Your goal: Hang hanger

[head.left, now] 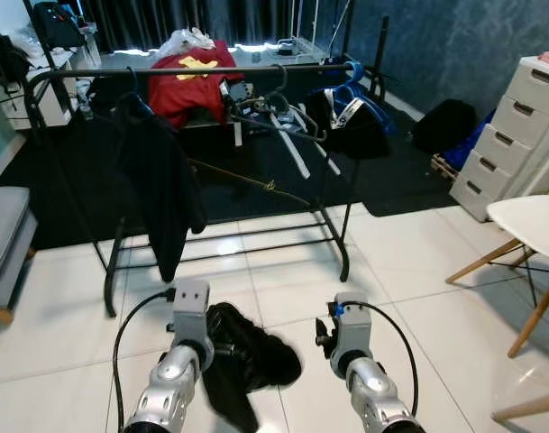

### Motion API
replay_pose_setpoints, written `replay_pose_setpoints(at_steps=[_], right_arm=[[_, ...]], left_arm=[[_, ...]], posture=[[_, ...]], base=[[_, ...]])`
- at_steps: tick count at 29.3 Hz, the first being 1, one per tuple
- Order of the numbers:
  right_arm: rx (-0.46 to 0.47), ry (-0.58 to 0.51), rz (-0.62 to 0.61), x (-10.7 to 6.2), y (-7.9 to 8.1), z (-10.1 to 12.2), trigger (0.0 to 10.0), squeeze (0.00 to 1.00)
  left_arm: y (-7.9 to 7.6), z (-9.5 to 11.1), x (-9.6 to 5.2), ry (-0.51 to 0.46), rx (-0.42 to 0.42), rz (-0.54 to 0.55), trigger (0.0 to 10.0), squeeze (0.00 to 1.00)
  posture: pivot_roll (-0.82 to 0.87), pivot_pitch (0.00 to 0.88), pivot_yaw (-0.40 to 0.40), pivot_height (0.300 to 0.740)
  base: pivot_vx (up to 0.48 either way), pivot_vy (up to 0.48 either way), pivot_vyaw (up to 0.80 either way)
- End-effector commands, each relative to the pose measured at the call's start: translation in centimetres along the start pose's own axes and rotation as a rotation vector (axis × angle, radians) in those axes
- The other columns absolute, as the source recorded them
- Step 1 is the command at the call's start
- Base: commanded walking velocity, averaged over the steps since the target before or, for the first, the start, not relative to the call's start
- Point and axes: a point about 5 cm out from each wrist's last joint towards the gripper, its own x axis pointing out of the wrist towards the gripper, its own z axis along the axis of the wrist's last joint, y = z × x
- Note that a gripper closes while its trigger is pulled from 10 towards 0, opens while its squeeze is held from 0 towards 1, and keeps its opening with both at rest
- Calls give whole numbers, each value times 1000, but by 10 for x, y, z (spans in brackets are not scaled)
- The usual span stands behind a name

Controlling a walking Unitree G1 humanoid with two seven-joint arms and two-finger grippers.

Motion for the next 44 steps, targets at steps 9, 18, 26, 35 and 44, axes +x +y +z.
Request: replay_pose_setpoints(at_steps=[9, 18, 26, 35, 44], right_arm=[[18, 10, -21, -1, -6, -1, 10000, 0], [20, 12, -23, -1, -6, -2, 10000, 0], [24, 9, -22, -1, -7, -2, 10000, 0], [23, 6, -31, -2, -10, -2, 10000, 0], [21, 4, -32, -2, -11, -1, 10000, 0]], left_arm=[[-4, 7, 2, -40, -5, -25, 10000, 0], [-5, 6, 3, -35, 2, -31, 10000, 0], [-6, 6, 3, -37, 1, -33, 10000, 0], [-8, 6, 3, -40, 2, -39, 10000, 0], [-6, 4, 3, -37, 3, -32, 10000, 0]], posture=[[-21, 0, -8, 740], [-23, 0, -7, 740], [-26, 0, -5, 740], [-29, 0, -4, 740], [-32, 0, -6, 740]], base=[[333, 0, -677], [336, 0, 0], [336, 0, 0], [338, 0, 0], [335, 0, 0]])
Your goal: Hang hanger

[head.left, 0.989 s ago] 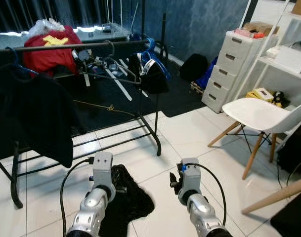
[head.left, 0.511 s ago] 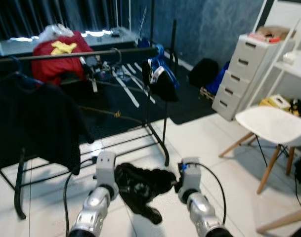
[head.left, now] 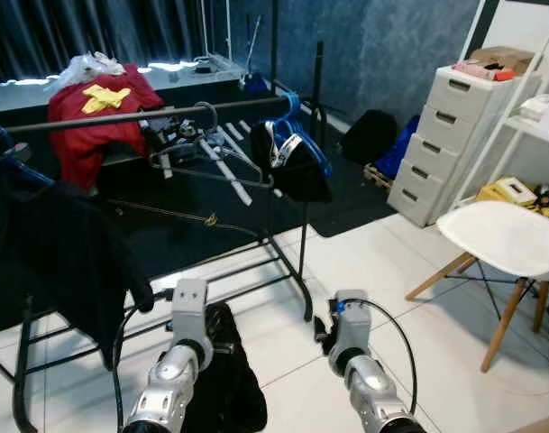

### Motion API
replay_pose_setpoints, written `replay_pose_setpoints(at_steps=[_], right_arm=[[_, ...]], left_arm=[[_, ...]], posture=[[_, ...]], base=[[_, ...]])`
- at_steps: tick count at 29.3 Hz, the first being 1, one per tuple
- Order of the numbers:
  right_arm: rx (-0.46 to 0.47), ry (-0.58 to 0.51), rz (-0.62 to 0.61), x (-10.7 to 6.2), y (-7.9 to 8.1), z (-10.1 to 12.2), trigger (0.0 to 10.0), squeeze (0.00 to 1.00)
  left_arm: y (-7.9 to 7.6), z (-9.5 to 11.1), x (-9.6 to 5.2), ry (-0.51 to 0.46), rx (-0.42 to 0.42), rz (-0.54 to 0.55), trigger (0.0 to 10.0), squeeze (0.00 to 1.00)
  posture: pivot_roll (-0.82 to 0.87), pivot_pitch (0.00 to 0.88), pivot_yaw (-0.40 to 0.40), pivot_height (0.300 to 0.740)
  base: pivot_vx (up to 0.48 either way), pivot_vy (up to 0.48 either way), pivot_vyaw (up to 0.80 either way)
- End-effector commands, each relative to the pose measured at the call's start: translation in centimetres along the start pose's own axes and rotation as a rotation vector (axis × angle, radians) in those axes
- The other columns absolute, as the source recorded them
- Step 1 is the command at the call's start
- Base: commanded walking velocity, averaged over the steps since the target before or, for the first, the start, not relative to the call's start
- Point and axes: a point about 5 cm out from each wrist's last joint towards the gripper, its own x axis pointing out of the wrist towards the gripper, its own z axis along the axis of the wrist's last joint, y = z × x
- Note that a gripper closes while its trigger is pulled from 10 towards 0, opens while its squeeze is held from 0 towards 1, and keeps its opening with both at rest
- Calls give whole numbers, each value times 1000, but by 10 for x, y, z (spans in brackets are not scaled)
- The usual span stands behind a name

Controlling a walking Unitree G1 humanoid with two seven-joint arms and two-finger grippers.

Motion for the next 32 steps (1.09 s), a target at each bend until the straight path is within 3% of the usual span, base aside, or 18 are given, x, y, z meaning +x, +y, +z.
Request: replay_pose_setpoints(at_steps=[1, 29, 32], right_arm=[[1, 3, -12, -1, -3, -1, 10000, 0], [-18, -6, 13, 0, 2, 0, 10000, 0], [-12, -7, 11, 0, 1, 1, 10000, 0]], left_arm=[[-1, 4, 1, -26, 0, 3, 10000, 0], [7, 2, 4, -4, 10, 33, 10000, 0], [6, 3, 4, -5, 8, 32, 10000, 0]], posture=[[-33, 0, -3, 740], [-19, 0, -6, 740], [-17, 0, -3, 740]], base=[[334, 0, 0], [335, 0, 0], [336, 0, 710]])
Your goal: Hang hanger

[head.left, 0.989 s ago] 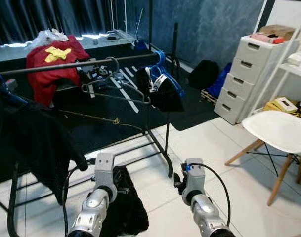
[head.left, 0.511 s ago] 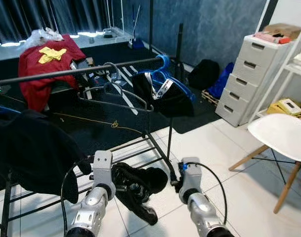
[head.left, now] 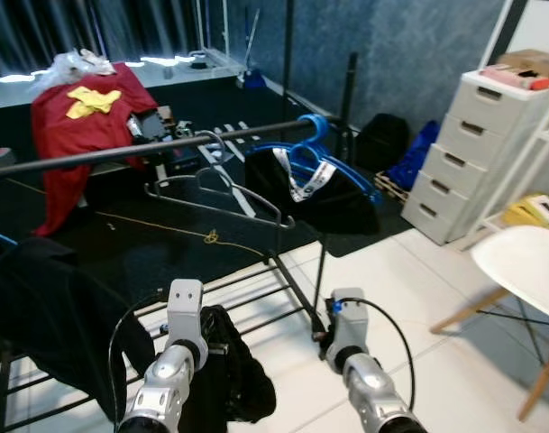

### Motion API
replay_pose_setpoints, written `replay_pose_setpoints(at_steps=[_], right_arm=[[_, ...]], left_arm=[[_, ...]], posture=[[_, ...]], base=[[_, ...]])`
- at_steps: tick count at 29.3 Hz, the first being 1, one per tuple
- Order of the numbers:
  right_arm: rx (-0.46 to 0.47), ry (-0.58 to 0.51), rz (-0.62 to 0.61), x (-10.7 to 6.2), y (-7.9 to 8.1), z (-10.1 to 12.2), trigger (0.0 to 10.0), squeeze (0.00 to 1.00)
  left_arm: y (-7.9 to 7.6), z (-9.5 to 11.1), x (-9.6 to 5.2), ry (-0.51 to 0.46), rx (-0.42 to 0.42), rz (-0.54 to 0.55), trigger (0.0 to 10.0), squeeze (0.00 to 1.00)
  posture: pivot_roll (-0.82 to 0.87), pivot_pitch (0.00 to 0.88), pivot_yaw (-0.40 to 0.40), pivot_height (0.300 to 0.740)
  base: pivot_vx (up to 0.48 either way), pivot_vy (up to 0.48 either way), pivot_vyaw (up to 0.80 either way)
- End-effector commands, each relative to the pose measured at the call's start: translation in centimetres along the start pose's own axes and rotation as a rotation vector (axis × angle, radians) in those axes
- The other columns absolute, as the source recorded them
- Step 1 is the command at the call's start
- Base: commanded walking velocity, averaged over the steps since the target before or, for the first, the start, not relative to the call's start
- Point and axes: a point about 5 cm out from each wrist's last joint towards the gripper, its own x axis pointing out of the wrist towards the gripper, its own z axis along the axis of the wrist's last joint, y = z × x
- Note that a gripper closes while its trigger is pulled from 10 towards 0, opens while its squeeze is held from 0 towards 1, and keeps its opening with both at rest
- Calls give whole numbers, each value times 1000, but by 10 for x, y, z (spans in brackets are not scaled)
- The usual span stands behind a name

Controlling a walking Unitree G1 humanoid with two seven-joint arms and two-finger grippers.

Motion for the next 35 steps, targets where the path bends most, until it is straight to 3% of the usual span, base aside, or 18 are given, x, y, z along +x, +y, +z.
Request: replay_pose_setpoints(at_steps=[1, 9, 11, 27, 35], right_arm=[[1, -1, 6, 1, 2, 1, 10000, 0], [-1, 4, 16, 2, 3, 1, 10000, 0], [33, -1, 3, 1, 0, 1, 10000, 0], [36, -36, -18, 3, -5, 10, 10000, 0], [28, -39, -13, 4, -4, 11, 10000, 0]], left_arm=[[-1, 8, 2, -41, 8, -6, 10000, 0], [0, 11, 3, -44, 13, -1, 10000, 0], [0, 12, 4, -45, 14, -2, 10000, 0], [-3, 14, 8, -40, 19, -22, 10000, 0], [4, 11, 6, -34, -2, 9, 10000, 0]], posture=[[-15, 0, -2, 740], [-14, 0, 3, 740], [-14, 0, 2, 740], [-18, 0, 13, 740], [-28, 0, 29, 740]], base=[[337, 0, 800], [333, 0, 731], [330, 0, 0], [330, 0, 0], [229, 0, 0]])
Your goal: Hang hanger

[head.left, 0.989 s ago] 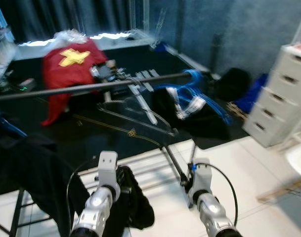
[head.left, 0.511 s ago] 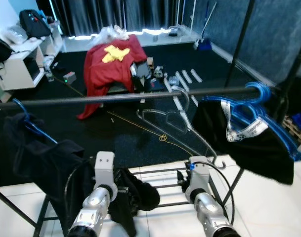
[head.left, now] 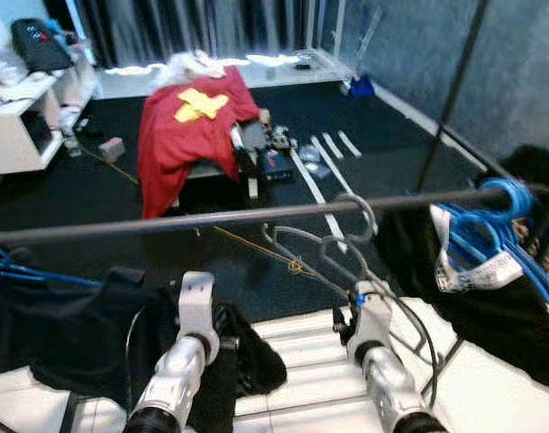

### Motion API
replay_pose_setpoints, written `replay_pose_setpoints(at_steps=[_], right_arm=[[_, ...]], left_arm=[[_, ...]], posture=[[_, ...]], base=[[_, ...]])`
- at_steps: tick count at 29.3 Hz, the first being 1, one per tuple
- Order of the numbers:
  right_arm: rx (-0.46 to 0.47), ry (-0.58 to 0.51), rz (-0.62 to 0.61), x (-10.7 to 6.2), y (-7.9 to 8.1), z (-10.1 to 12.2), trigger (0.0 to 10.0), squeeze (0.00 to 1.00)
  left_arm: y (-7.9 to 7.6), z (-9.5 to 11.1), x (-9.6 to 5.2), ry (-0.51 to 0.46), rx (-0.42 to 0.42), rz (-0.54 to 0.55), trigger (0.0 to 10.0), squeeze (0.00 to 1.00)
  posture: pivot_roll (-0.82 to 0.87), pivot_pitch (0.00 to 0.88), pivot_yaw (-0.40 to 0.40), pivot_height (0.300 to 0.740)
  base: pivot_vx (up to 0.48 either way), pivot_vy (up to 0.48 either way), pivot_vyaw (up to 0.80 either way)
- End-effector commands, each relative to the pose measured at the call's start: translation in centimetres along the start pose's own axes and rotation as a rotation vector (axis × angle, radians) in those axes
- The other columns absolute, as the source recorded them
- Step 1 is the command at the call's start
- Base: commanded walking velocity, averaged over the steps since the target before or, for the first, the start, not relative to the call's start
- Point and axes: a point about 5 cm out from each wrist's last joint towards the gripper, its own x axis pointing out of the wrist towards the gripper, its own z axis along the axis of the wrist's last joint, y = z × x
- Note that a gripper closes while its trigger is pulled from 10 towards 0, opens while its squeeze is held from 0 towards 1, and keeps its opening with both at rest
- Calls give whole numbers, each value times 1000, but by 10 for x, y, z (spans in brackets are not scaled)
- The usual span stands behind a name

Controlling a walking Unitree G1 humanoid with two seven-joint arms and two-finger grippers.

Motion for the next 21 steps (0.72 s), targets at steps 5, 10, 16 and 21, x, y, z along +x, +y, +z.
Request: replay_pose_setpoints(at_steps=[5, 10, 16, 21], right_arm=[[-28, 43, 1, 1, 3, -3, 10000, 0], [-43, 42, 4, -1, 1, -5, 10000, 0], [-87, -22, 36, -11, -2, -6, 10000, 0], [-116, 41, 164, -23, 3, -22, 10000, 0]], left_arm=[[14, 5, 1, -11, 28, 52, 10000, 0], [11, 8, 3, -19, 44, 41, 10000, 0], [12, 3, 2, 4, 55, 57, 10000, 0], [8, -1, 0, 6, 45, 32, 10000, 0]], posture=[[-42, 0, 46, 740], [-47, 0, 56, 740], [-47, 0, 59, 740], [-52, 0, 55, 740]], base=[[0, 0, 0], [0, 0, 0], [0, 0, 0], [0, 0, 0]])
